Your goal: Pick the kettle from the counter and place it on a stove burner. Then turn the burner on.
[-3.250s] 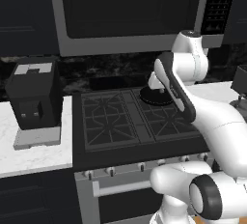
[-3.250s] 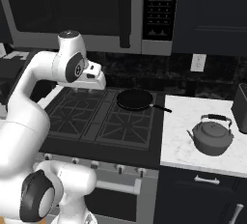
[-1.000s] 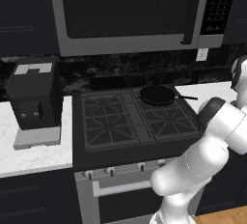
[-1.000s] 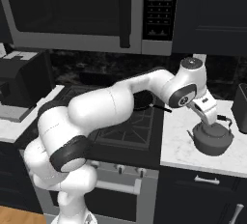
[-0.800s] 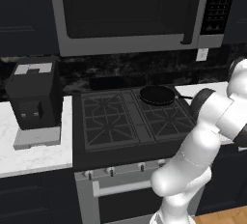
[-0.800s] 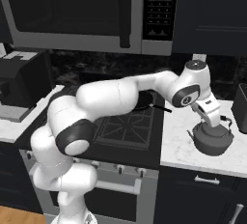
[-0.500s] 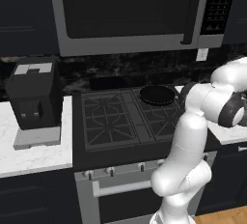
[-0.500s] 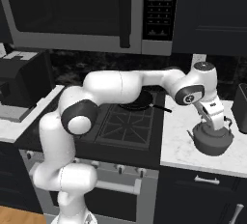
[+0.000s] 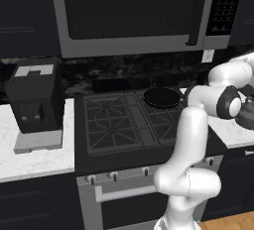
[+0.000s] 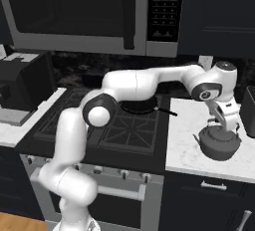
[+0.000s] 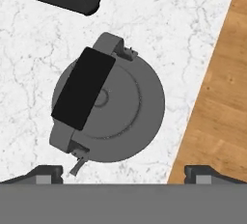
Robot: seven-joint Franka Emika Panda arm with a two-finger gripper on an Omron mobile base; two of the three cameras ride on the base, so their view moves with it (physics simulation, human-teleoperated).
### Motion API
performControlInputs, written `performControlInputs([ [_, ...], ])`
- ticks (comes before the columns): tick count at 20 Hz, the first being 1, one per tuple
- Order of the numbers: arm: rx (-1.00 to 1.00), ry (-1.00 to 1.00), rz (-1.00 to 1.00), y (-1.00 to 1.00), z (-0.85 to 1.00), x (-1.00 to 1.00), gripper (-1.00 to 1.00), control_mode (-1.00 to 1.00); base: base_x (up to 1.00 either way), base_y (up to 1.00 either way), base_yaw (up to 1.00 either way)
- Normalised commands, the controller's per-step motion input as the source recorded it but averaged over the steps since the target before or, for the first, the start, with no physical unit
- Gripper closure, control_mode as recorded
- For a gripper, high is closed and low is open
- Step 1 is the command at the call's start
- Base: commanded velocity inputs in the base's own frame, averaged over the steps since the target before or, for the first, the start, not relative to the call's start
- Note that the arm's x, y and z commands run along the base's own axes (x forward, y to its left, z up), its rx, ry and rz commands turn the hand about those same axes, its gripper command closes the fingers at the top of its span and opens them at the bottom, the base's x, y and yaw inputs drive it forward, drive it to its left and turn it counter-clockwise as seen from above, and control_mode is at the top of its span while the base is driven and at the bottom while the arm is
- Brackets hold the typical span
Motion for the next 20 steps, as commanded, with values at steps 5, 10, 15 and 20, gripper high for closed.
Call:
performControlInputs([
  [5, 0.04, 0.02, 0.00, 0.00, -0.13, 0.41, -1.00, -1.00, 0.00, 0.00, 0.00],
  [10, 0.00, 0.01, 0.00, 0.00, -0.35, 0.23, -1.00, -1.00, 0.00, 0.00, 0.00],
  [15, -0.01, 0.00, -0.01, 0.00, -0.48, 0.19, -1.00, -1.00, 0.00, 0.00, 0.00],
  [20, 0.00, 0.00, -0.01, 0.00, -0.37, 0.26, -1.00, -1.00, 0.00, 0.00, 0.00],
])
